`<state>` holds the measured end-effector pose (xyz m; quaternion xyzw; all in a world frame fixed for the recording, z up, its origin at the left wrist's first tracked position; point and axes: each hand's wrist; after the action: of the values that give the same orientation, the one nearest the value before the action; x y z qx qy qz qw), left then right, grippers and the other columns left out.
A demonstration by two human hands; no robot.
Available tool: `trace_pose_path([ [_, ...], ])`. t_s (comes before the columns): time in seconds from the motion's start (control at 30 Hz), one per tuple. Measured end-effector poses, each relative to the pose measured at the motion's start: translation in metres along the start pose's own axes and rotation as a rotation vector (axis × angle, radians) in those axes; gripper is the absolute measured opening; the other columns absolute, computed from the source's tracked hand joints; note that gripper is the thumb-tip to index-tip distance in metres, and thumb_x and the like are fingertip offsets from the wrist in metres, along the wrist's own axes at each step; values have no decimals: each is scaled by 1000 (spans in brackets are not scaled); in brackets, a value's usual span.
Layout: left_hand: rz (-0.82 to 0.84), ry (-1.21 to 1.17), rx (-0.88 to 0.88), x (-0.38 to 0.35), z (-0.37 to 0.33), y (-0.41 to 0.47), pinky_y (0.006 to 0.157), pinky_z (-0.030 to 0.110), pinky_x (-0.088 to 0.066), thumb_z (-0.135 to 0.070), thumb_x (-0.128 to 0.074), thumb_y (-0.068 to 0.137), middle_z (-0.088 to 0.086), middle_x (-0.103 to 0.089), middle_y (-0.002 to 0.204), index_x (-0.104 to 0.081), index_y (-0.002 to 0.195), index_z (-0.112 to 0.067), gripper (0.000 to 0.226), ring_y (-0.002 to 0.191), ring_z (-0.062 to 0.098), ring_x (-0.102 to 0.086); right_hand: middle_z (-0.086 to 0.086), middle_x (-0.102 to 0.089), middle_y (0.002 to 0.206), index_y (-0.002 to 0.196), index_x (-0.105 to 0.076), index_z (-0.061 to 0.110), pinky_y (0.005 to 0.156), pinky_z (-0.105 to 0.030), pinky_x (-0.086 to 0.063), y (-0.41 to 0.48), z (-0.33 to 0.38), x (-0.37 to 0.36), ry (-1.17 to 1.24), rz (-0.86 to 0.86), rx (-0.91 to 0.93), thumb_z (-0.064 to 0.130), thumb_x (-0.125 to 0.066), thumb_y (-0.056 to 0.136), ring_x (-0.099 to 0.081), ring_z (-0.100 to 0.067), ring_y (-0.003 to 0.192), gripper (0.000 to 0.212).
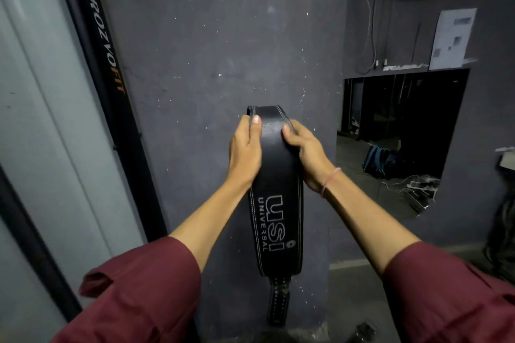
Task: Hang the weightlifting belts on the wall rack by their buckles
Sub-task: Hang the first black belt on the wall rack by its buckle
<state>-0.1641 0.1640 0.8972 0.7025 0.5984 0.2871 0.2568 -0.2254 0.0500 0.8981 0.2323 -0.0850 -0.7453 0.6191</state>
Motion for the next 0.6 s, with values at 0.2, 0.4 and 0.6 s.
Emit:
trace_pose_path([
  [0.2, 56, -73, 56, -10, 19, -24, 66, 27, -38, -30, -41, 103, -6, -46, 73, -45, 75, -13, 33, 69, 6, -42, -18, -67, 80, 97, -64, -8, 57, -25, -58, 24, 25, -2, -98, -111, -170, 13, -56, 98, -67, -21, 62, 22],
  [0.4, 153, -577, 675, -2, 11, 14, 101, 49, -50, -65, -28, 98, 24, -65, 124, -58, 131, 2, 80, 115, 37, -63, 0, -69, 76, 102, -56, 1, 63, -19, -55, 2, -7, 0, -123, -106, 42, -8, -51, 95, -66, -7, 67, 13],
  [0.6, -139, -655, 699, 0, -9, 51, 73, 46, -60, -39, -51, 100, 20, -67, 104, -54, 119, -1, 42, 83, 31, -67, 5, -66, 81, 97, -55, -2, 65, -13, -50, -27, -20, 7, -270, 9, 71, -17, -50, 90, -61, -2, 70, 17],
])
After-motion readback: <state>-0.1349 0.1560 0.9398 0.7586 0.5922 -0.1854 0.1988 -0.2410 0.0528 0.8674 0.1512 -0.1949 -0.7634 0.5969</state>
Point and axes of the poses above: each hand's wrist, its own y-axis towards the middle knuckle, its own x-axis out of the back of the hand, z = x × y
